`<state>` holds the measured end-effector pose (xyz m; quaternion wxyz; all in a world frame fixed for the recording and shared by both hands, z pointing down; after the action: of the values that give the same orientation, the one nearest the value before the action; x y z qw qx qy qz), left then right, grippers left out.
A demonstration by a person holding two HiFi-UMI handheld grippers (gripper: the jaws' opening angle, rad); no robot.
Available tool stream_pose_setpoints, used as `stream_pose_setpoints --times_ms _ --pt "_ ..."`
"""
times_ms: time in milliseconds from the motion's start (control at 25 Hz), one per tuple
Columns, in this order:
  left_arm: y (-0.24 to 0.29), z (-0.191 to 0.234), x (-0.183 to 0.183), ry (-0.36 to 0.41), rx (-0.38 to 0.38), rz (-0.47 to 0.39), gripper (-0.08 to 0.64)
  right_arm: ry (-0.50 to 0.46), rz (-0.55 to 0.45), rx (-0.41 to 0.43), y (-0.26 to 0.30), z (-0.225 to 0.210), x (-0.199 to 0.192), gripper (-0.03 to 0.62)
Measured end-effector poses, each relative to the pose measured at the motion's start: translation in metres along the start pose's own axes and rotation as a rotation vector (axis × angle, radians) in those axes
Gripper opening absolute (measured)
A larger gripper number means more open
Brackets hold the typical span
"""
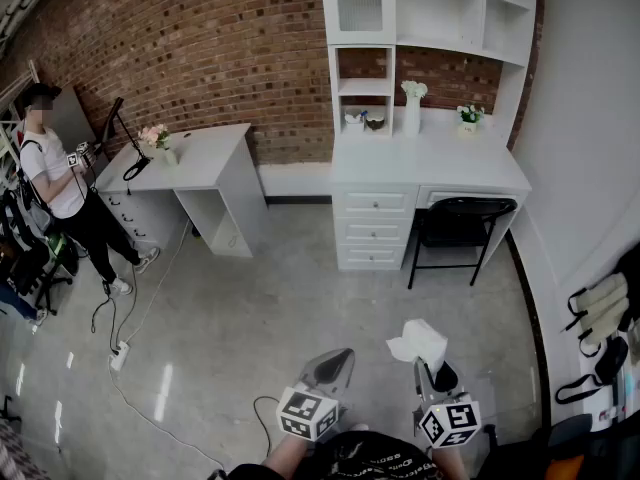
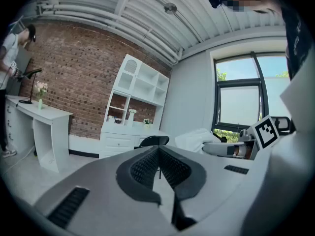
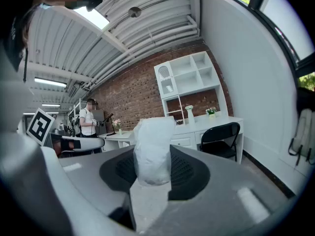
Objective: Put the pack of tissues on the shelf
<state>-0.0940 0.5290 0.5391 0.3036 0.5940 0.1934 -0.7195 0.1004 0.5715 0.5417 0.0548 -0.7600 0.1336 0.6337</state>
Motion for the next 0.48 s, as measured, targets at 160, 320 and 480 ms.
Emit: stream_pose_setpoints --times_ms 160,320,480 --pt "-0.001 0.006 0.004 0.024 0.013 -0.005 0.011 -0.017 -0.014 -0.006 0.003 -0.001 0.006 0.140" --pt "-0.002 0.010 0.006 0.045 0.022 -0.010 0.011 -0.049 -0.039 -0.010 0.003 -0.003 0.011 0.144" --pt "-0.002 0.015 0.005 0.057 0.031 -0.013 0.011 -0.070 -0.041 -0.003 0.006 -0.003 0.010 0.149"
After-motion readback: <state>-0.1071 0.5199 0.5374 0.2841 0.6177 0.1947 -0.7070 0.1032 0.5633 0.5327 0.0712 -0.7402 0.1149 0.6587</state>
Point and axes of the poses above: the fingertips, and each gripper's own axes: y forward along the fingers, z to its left, x out of its top, the point moved 4 cm from there along -y, backward along the fingers, and after that the axes turned 4 degrees about -z, right-handed, at the moved point
